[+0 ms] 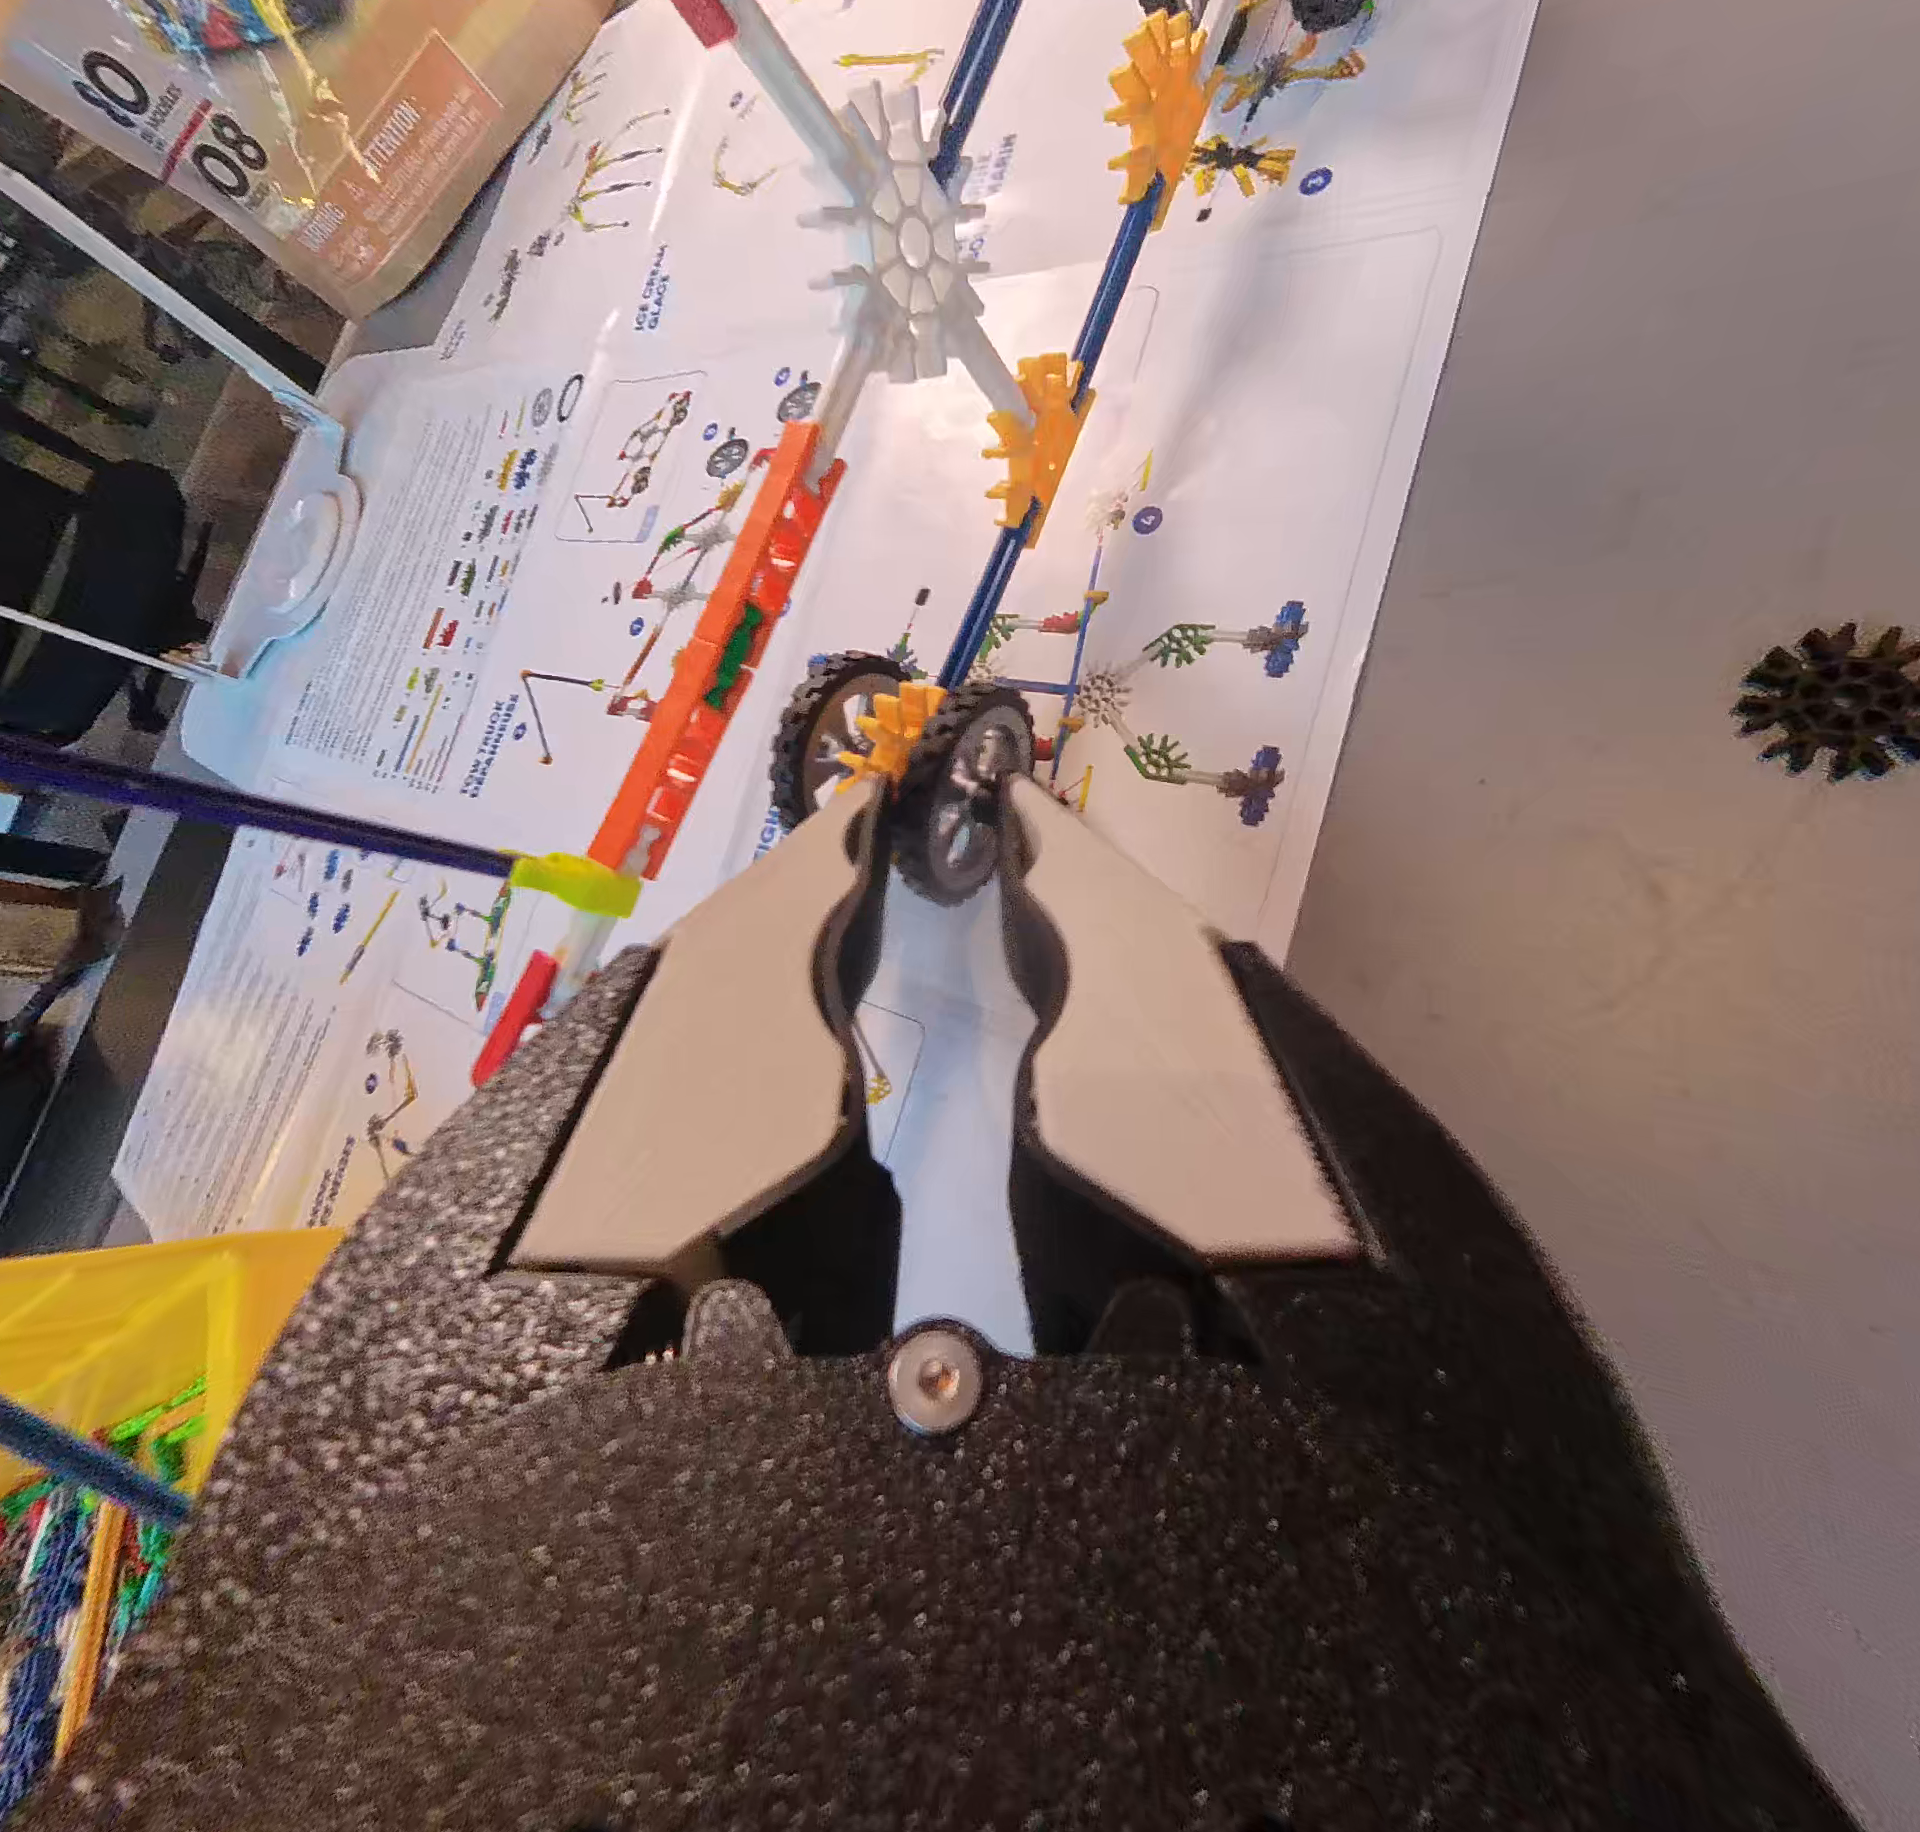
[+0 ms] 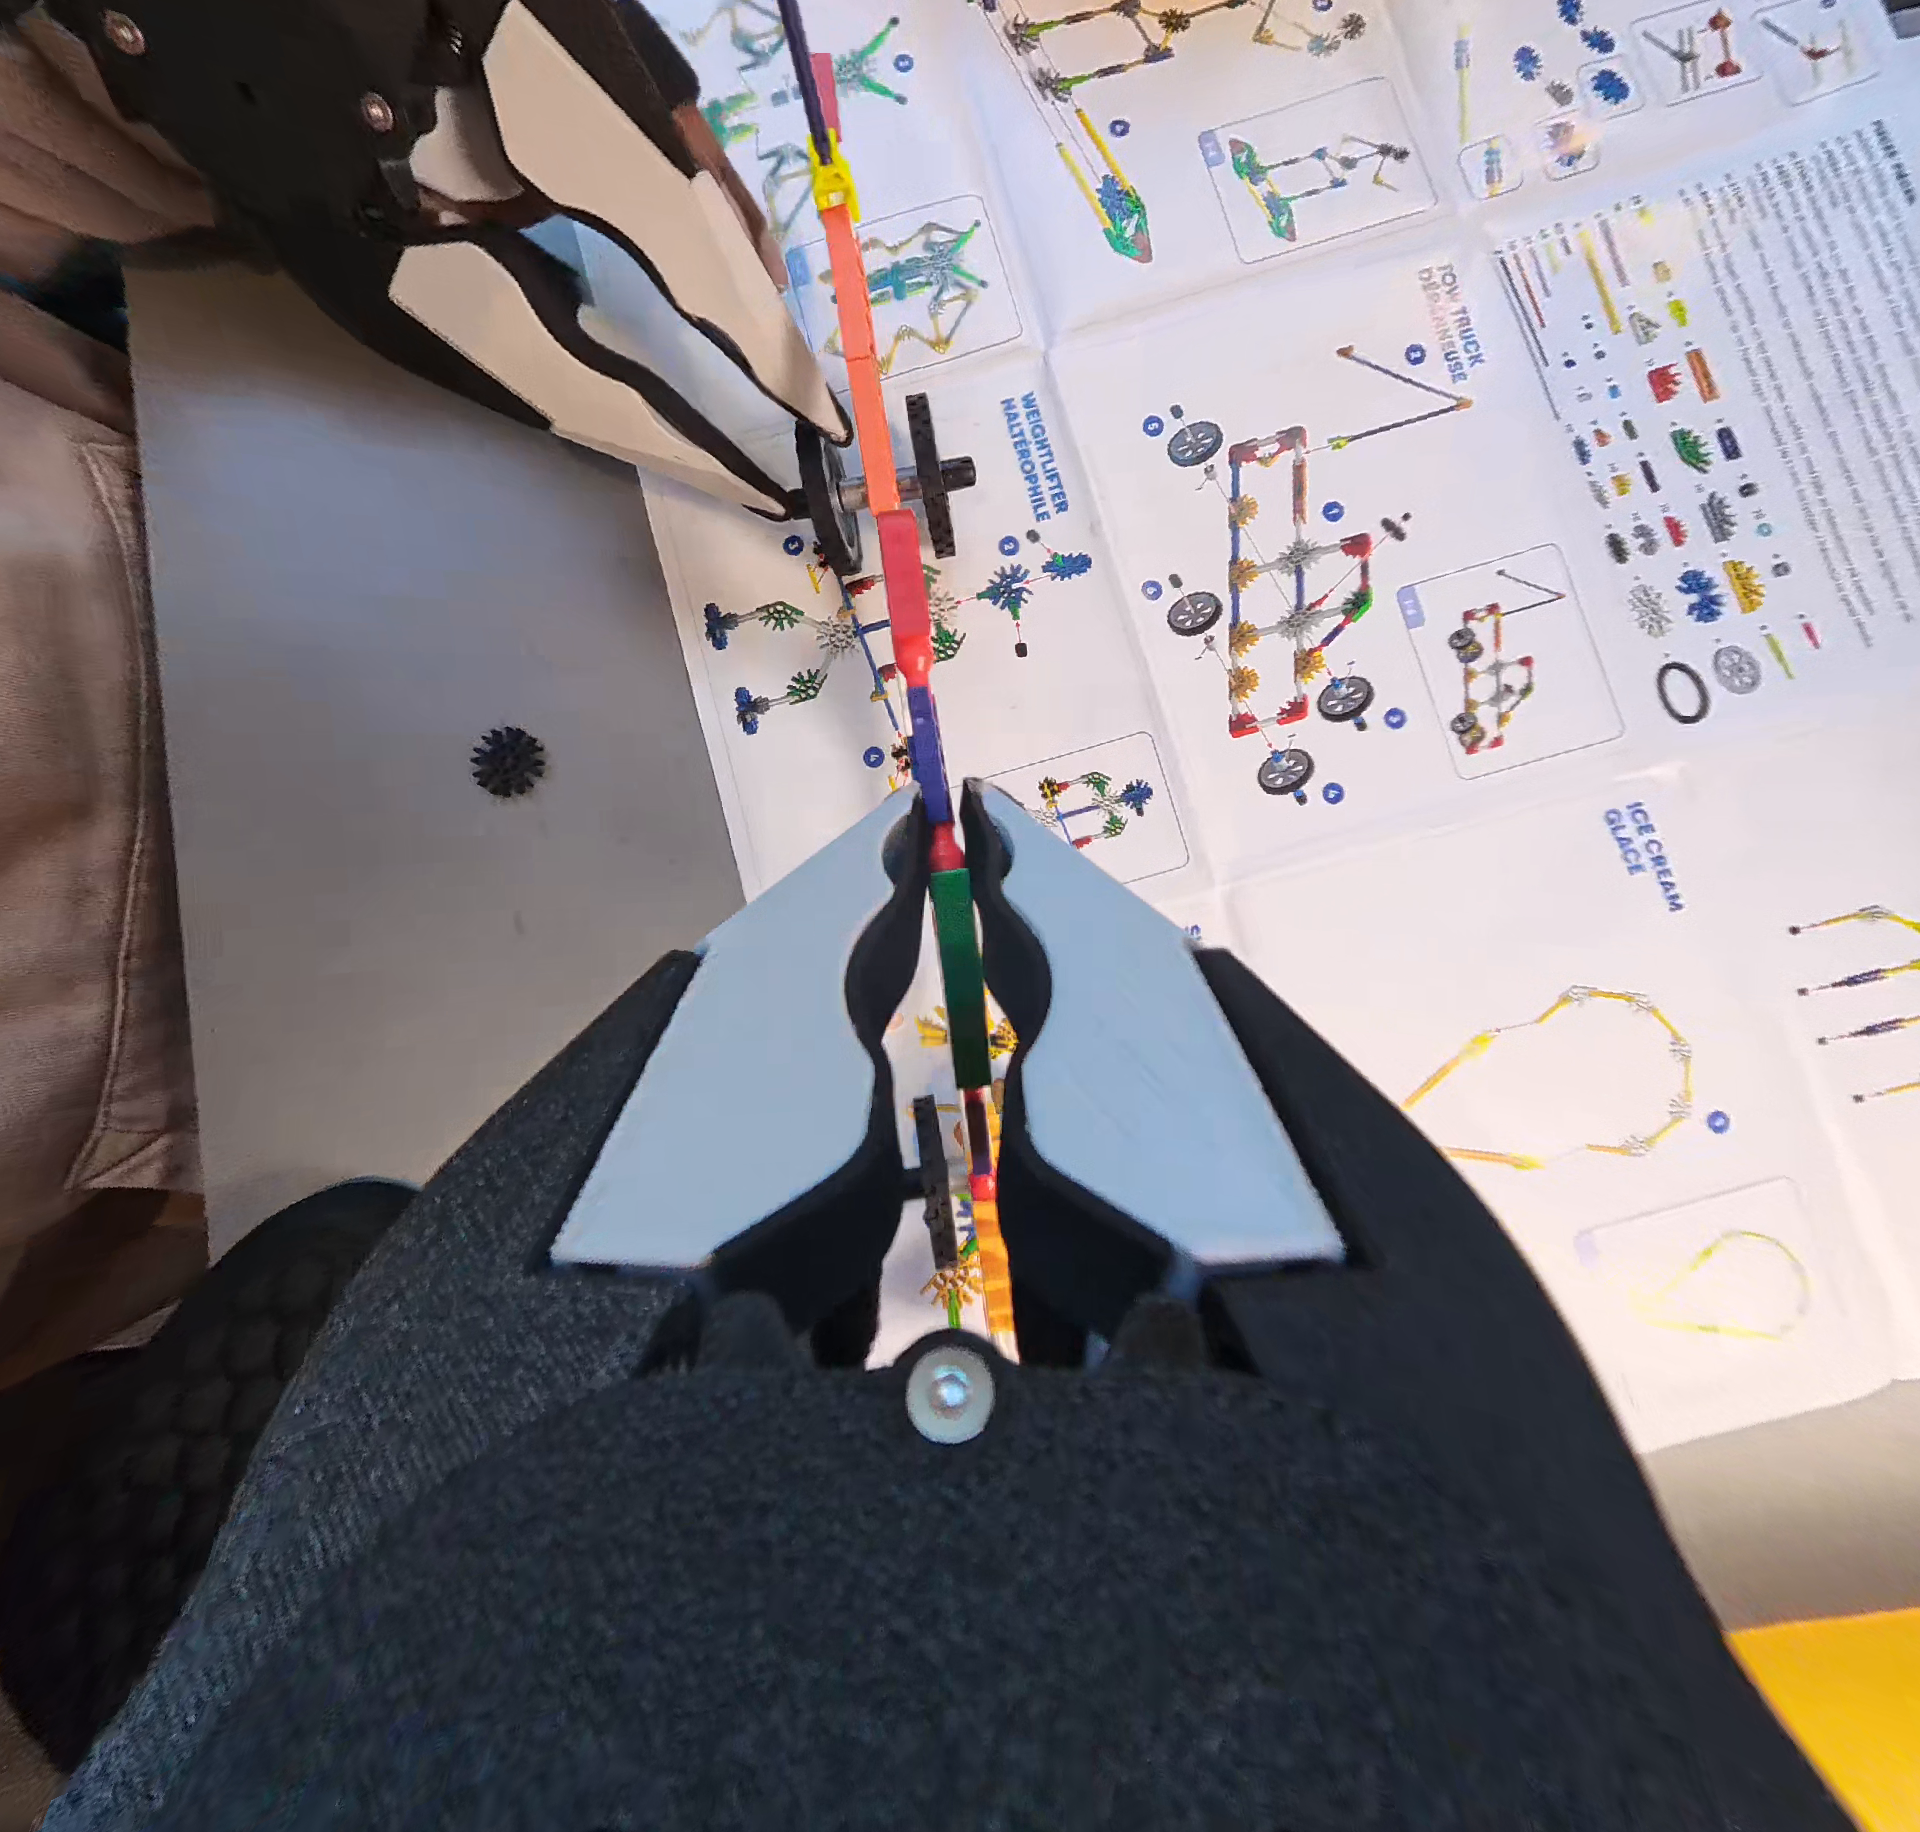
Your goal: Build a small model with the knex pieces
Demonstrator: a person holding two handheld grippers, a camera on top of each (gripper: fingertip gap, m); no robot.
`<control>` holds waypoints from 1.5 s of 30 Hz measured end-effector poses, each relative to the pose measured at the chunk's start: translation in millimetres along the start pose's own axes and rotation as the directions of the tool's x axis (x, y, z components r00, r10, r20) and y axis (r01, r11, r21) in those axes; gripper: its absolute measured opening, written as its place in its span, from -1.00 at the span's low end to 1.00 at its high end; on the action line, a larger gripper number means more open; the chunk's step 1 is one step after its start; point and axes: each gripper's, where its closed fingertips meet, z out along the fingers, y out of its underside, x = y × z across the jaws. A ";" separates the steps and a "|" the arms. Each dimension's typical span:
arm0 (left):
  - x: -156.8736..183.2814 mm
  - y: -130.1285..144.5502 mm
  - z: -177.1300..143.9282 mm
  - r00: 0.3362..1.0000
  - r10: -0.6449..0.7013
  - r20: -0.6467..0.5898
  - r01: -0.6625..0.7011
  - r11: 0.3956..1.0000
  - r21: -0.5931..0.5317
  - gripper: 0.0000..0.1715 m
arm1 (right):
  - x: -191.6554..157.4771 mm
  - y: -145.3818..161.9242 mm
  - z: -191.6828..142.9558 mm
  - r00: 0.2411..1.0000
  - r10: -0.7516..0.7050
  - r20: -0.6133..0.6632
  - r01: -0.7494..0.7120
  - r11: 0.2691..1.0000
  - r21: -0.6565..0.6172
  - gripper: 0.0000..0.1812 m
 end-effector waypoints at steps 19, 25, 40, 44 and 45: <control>-2.0 7.6 -5.7 1.000 0.021 0.023 -0.021 1.000 -0.018 -0.84 | 5.2 0.4 -6.7 0.998 -0.008 0.065 0.007 1.000 0.013 -0.84; 9.5 -14.6 -28.5 1.000 -0.027 -0.005 0.028 0.999 0.029 -0.78 | -0.8 12.6 -64.5 0.951 -0.074 -0.301 0.129 0.978 0.166 -0.68; -10.2 -155.2 42.7 0.936 0.087 -0.341 -0.134 0.984 -0.117 -0.41 | -2.1 105.1 -15.8 0.829 -0.013 -0.559 0.073 0.994 0.085 -0.70; -2.5 -148.3 59.5 0.904 0.096 -0.416 -0.185 0.967 -0.177 -0.78 | 7.1 111.5 -8.1 0.808 -0.066 -0.585 0.092 0.996 0.015 -0.86; 0.9 -149.2 59.1 0.895 0.076 -0.439 -0.168 0.970 -0.175 -0.82 | 6.4 112.5 -7.8 0.805 -0.079 -0.587 0.103 0.995 0.008 -0.86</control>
